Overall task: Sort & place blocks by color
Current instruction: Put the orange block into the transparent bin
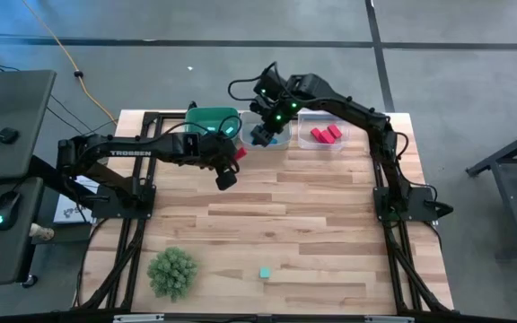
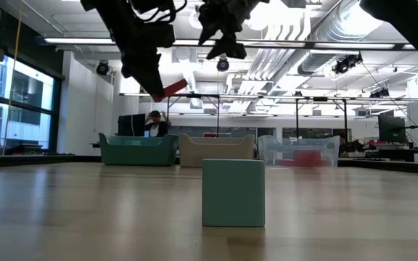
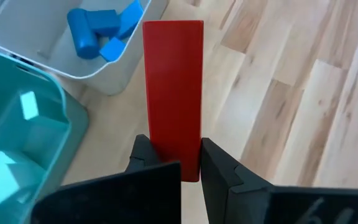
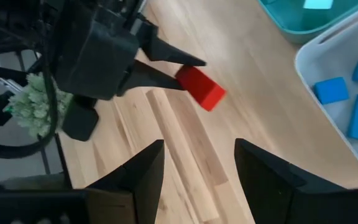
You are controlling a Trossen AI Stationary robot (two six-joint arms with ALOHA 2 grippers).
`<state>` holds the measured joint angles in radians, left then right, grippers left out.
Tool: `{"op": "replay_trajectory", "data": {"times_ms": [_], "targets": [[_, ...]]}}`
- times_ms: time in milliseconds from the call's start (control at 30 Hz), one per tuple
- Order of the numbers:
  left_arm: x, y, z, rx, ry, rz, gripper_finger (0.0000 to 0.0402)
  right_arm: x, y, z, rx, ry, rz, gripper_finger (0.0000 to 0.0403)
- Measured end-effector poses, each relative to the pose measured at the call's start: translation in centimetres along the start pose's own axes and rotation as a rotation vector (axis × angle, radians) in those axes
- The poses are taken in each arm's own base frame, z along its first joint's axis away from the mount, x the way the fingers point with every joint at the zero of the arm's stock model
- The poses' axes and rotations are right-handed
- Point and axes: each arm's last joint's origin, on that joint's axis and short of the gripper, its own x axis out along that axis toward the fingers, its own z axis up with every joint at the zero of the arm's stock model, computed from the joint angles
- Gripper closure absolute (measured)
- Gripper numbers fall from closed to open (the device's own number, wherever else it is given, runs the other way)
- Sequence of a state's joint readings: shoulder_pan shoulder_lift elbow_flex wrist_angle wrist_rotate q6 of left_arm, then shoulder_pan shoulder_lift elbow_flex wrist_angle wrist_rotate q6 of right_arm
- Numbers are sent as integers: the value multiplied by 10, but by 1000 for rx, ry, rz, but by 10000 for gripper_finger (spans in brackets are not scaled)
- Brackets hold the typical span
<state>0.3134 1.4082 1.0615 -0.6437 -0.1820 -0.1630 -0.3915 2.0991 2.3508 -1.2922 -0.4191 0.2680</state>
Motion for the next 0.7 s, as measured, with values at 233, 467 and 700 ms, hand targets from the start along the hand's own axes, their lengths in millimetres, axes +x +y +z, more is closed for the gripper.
{"op": "replay_trajectory", "data": {"times_ms": [233,467,700], "targets": [[-3,0,3,86,-35,28,401,3,9,1,-6,-26,10,217],[-14,0,10,158,-146,112,401,4,8,2,56,-62,-84,217],[-25,0,21,265,-188,155,401,4,10,6,133,-112,-69,217]]}}
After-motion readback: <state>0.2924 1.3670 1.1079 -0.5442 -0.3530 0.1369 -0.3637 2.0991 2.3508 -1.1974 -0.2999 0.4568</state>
